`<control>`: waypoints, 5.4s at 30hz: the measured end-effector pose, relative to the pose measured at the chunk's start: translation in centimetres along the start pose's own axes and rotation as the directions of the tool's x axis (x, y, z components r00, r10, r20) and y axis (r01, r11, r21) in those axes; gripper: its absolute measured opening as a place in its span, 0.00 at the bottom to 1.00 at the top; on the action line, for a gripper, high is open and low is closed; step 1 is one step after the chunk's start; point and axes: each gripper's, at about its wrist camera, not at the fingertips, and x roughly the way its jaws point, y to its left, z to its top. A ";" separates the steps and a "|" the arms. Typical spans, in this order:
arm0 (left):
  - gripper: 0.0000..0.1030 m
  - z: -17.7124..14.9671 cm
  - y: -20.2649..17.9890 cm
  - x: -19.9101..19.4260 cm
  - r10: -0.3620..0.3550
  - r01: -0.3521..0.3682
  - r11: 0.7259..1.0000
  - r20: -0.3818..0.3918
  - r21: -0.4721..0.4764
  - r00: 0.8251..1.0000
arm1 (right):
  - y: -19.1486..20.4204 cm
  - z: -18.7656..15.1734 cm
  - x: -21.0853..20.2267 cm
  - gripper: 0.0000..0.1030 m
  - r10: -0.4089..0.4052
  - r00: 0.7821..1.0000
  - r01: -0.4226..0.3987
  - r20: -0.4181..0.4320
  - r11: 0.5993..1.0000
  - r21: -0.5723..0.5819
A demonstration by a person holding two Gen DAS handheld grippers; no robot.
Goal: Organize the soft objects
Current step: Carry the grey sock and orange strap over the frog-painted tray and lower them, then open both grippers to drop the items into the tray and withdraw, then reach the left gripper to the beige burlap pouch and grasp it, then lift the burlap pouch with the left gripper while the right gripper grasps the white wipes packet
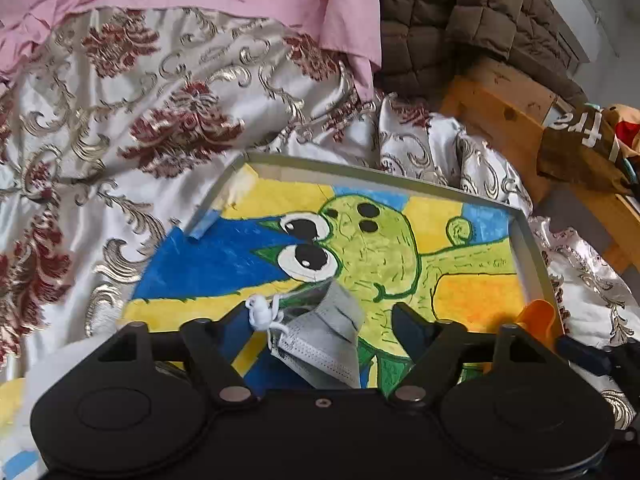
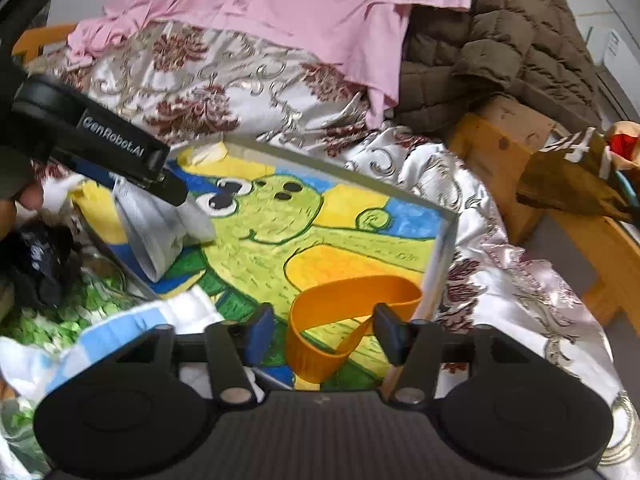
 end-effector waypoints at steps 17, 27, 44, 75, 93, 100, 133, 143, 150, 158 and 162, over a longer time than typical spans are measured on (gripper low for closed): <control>0.99 -3.1 -1.0 -13.6 -0.004 -0.009 0.999 0.297 0.045 0.955 | 0.2 1.0 -14.1 1.00 -0.065 0.954 0.006 0.293 0.980 0.199; 0.99 -6.9 0.4 -23.4 -0.016 -0.019 0.997 0.419 0.081 0.908 | 3.1 -0.9 -21.6 1.00 -0.094 0.915 -0.001 0.392 0.971 0.237; 0.99 -15.9 4.9 -29.0 0.022 -0.075 0.990 0.407 0.116 0.913 | 11.7 -7.8 -26.3 1.00 -0.137 0.903 0.056 0.407 0.977 0.205; 0.99 -18.9 4.9 -21.4 0.038 -0.128 0.888 0.206 0.441 0.978 | 16.6 -12.8 -17.9 1.00 0.016 0.994 -0.023 0.109 0.998 0.067; 0.91 -15.8 1.3 -17.1 0.010 -0.055 0.768 0.073 0.639 0.997 | 15.9 -11.7 -13.6 0.91 0.076 0.993 -0.090 0.092 0.984 0.154; 0.85 -15.5 0.3 -15.7 0.054 -0.071 0.688 0.046 0.723 0.997 | 15.7 -11.5 -12.1 0.81 0.093 0.993 -0.104 0.066 0.978 0.180; 0.12 -16.5 0.3 -17.5 0.071 -0.130 0.680 0.111 0.721 0.991 | 15.9 -11.3 -11.5 0.22 0.091 0.995 -0.097 0.039 0.979 0.179; 0.09 -17.0 1.1 -20.4 0.053 -0.097 0.727 0.086 0.680 0.995 | 15.4 -11.0 -13.3 0.20 0.098 0.994 -0.106 0.049 0.971 0.215; 0.05 -15.7 1.0 -22.6 0.031 -0.081 0.765 0.090 0.639 0.995 | 14.5 -10.8 -14.8 0.20 0.090 0.992 -0.109 0.089 0.964 0.243; 0.05 -13.8 0.9 -24.6 0.004 -0.045 0.826 0.075 0.563 0.997 | 13.7 -10.5 -16.2 0.20 0.086 0.987 -0.121 0.136 0.956 0.267; 0.05 -13.0 1.4 -25.6 0.005 -0.033 0.858 0.057 0.512 0.998 | 13.5 -10.2 -16.8 0.20 0.083 0.983 -0.126 0.164 0.955 0.269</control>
